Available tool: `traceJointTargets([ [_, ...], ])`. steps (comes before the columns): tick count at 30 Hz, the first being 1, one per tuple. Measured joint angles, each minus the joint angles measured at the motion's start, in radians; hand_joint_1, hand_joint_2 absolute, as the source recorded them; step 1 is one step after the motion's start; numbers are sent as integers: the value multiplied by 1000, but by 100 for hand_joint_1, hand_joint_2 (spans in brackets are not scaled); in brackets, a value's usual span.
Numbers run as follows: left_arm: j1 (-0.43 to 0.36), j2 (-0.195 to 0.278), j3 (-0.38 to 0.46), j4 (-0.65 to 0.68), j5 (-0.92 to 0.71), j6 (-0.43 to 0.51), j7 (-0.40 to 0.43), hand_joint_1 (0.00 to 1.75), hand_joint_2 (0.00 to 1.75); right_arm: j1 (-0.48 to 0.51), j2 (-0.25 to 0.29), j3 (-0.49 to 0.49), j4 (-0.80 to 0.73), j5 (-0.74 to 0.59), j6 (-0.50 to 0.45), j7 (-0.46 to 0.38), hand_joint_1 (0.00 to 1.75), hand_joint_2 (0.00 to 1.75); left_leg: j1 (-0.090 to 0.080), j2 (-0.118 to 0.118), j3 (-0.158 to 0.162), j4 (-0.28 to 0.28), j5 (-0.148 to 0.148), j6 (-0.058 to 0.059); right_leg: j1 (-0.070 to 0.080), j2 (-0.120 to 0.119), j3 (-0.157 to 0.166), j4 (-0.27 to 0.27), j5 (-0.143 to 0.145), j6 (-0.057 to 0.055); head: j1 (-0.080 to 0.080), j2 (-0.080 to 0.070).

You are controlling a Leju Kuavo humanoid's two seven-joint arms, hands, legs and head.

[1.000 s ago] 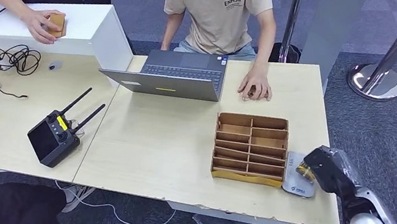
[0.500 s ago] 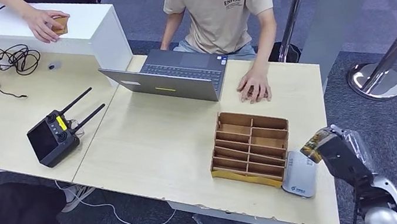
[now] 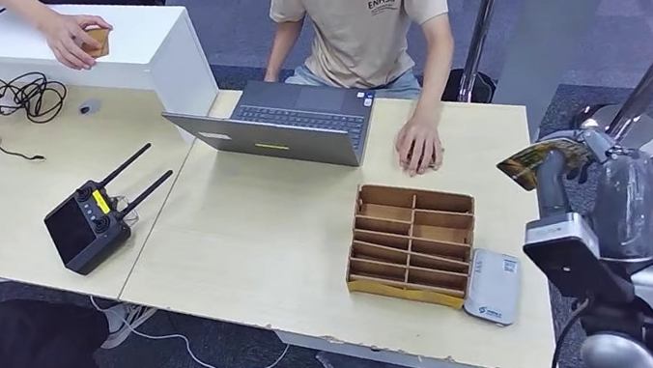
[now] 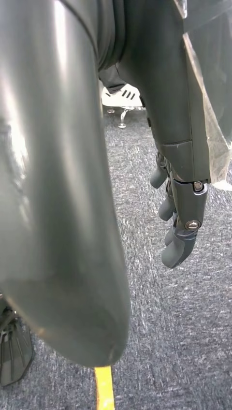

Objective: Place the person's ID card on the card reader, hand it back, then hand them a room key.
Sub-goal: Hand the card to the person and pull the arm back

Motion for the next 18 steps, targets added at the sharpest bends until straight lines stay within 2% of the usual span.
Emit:
traceJointTargets([
  [3, -1, -4, -1, 0, -8, -2, 1, 0, 0, -17, 47, 43, 11, 143, -80, 5, 175, 175, 0, 0, 0, 0, 0, 0, 0, 0, 0, 0, 0, 0, 0, 0],
  [6, -2, -9, -4, 0, -15, -7, 1, 0, 0, -35, 84, 84, 42, 205, -121, 9, 175, 175, 0, 0, 0, 0, 0, 0, 0, 0, 0, 0, 0, 0, 0, 0],
  [13, -3, -14, -26, 0, -45, -18, 13, 0, 0, -136, 135, 137, 133, 389, -165, 21, 175, 175, 0, 0, -1, 0, 0, 0, 0, 0, -1, 0, 0, 0, 0, 0],
  [18, -3, -16, -42, 0, -49, -18, 12, 0, 0, -188, 161, 155, 198, 416, -167, 21, 175, 175, 0, 0, -1, 0, 0, 0, 0, 0, -1, 0, 0, 0, 0, 0],
])
